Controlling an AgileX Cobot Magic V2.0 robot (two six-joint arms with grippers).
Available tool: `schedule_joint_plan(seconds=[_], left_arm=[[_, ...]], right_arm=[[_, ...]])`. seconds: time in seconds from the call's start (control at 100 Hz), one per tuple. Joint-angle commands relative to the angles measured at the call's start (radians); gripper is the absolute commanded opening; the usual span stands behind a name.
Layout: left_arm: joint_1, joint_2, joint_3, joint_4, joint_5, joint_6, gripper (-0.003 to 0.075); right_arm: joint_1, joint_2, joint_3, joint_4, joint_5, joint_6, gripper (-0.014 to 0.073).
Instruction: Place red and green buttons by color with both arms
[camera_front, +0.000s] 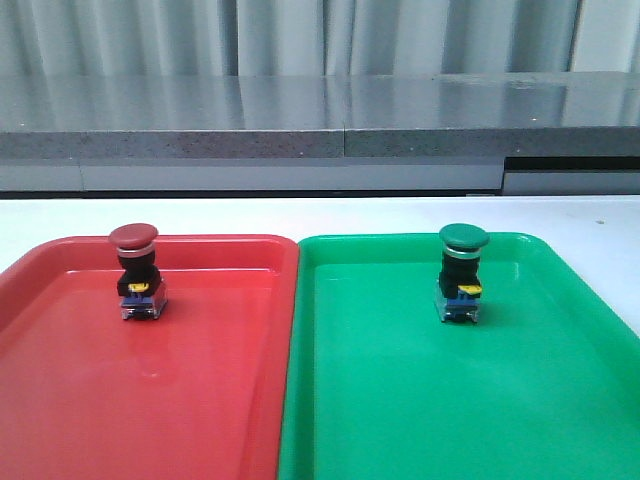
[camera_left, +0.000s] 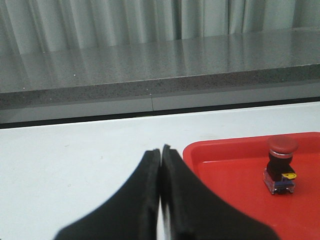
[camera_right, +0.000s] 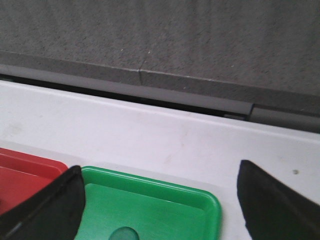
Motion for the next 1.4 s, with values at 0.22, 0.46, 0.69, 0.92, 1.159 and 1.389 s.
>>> schedule_joint_plan(seconds=[0.22, 0.46, 0.69, 0.92, 1.159, 1.389], left_arm=[[0.001, -0.031, 0.024, -0.009, -0.084, -0.001, -0.0019], [0.001, -0.031, 0.024, -0.009, -0.084, -0.001, -0.0019], [0.001, -0.031, 0.024, -0.009, -0.084, -0.001, -0.0019], [0.001, -0.031, 0.024, -0.009, -0.084, -0.001, -0.0019], [0.001, -0.031, 0.024, -0.009, -0.084, -0.001, -0.0019], [0.001, -0.031, 0.024, -0.009, -0.084, -0.001, -0.0019]], right_arm=[[-0.041, -0.352, 0.187, -0.064, -0.025, -0.012, 0.0614], [-0.041, -0.635, 0.448, -0.065, -0.033, -0.012, 0.0614], [-0.041, -0.852, 0.583, -0.065, -0.026, -0.012, 0.0614], [-0.041, -0.884, 0.595, -0.065, -0.028, -0.012, 0.0479], [-0.041, -0.884, 0.595, -0.065, -0.028, -0.012, -0.0077], [-0.041, -0.884, 0.595, -0.065, -0.027, -0.012, -0.0067]])
